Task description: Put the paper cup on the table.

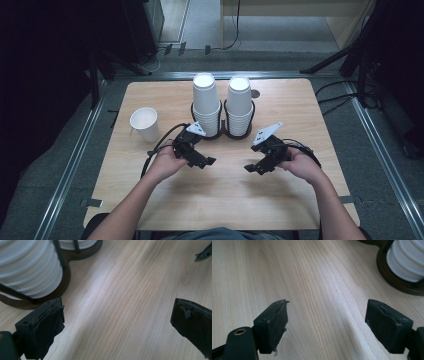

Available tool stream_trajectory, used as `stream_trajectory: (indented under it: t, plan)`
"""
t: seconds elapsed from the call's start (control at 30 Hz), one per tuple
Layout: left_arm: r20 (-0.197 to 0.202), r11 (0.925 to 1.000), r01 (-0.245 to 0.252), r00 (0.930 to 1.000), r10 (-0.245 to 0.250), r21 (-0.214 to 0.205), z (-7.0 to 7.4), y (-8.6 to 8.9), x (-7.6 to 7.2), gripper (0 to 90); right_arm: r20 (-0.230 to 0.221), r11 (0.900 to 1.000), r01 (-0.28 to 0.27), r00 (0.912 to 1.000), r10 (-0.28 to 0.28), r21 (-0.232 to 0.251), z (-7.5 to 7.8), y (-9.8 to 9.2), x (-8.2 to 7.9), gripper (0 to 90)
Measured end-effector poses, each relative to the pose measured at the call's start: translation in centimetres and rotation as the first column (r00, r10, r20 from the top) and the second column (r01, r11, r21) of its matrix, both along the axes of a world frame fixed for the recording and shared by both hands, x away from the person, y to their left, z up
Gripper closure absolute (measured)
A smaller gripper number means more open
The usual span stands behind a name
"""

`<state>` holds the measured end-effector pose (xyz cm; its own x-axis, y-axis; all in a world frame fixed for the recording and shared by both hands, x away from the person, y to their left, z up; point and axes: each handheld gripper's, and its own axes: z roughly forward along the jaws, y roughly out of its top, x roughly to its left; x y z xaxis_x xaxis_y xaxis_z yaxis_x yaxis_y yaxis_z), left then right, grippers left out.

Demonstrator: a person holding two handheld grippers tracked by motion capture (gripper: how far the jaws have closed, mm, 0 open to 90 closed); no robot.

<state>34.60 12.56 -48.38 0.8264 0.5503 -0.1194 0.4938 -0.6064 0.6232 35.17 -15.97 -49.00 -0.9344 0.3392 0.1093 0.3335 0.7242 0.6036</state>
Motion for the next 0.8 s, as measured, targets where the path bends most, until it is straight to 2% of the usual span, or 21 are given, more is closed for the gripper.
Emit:
stream_trajectory:
  t: [0.1, 0.2, 0.33, 0.8]
  plan:
    - [-0.004, 0.9999, 0.011, 0.9999, -0.011, 0.009, -0.2, -0.4, -0.1, 0.0, 0.005, 0.9999, -0.012, 0.9999, 0.012, -0.005, -0.2, 0.2, 0.0, 18.6]
    - [0.009, 0.9997, 0.017, 0.9998, -0.017, 0.019, -0.4, -0.8, -0.2, 0.0, 0.005, 0.9999, -0.014, 0.9999, 0.014, -0.008, -0.2, 0.2, 0.0, 18.5]
    - [0.019, 0.9997, 0.022, 0.9996, -0.022, 0.009, -0.4, -1.3, -0.3, 0.0, 0.004, 0.9996, -0.024, 0.9997, 0.024, -0.013, -0.3, 0.5, -0.1, 18.5]
    - [0.03, 0.9983, 0.052, 0.9982, -0.053, 0.025, -0.3, -1.8, -0.5, 0.0, 0.011, 0.9992, -0.033, 0.9994, 0.034, -0.021, -0.4, 0.6, -0.2, 18.5]
